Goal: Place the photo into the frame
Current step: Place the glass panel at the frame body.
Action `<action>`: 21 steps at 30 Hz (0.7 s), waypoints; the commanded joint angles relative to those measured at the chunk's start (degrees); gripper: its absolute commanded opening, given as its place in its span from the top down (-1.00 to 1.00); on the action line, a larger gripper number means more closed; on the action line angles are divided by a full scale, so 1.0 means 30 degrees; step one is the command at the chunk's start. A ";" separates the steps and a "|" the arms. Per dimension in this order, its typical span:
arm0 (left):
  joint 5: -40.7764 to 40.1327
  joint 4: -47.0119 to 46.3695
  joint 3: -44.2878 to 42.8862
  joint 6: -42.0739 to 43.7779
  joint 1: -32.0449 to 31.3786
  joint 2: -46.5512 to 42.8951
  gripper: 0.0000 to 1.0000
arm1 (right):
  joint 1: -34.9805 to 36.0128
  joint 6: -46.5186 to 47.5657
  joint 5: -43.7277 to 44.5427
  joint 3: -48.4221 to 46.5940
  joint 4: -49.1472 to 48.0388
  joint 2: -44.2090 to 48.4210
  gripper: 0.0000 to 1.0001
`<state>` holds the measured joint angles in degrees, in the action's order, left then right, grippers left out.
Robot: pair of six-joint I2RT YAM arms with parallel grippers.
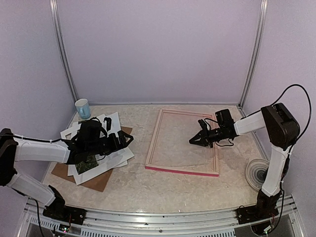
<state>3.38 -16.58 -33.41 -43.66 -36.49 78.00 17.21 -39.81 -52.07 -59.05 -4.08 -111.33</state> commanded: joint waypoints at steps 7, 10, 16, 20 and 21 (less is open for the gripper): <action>-0.0384 -0.0260 0.0411 -0.0197 -0.0360 -0.0551 -0.98 | -0.0420 0.0578 0.0946 0.0800 0.0202 0.1177 1.00; -0.0444 -0.0218 0.0468 -0.0234 -0.0376 -0.0596 -0.98 | -0.0514 0.0665 0.0966 0.0993 0.0263 0.1265 1.00; -0.0494 -0.0216 0.0498 -0.0264 -0.0420 -0.0686 -0.98 | -0.0626 0.0845 0.1179 0.1277 0.0390 0.1388 1.00; -0.0506 -0.0216 0.0523 -0.0321 -0.0458 -0.0659 -0.98 | -0.0668 0.0986 0.1267 0.1408 0.0520 0.1370 1.00; -0.0514 -0.0216 0.0530 -0.0343 -0.0478 -0.0657 -0.98 | -0.0669 0.1016 0.1258 0.1424 0.0547 0.1386 1.00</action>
<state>2.52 -16.60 -32.67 -44.58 -37.39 77.23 15.94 -38.17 -49.08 -55.51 -3.27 -109.36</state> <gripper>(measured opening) 0.989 0.008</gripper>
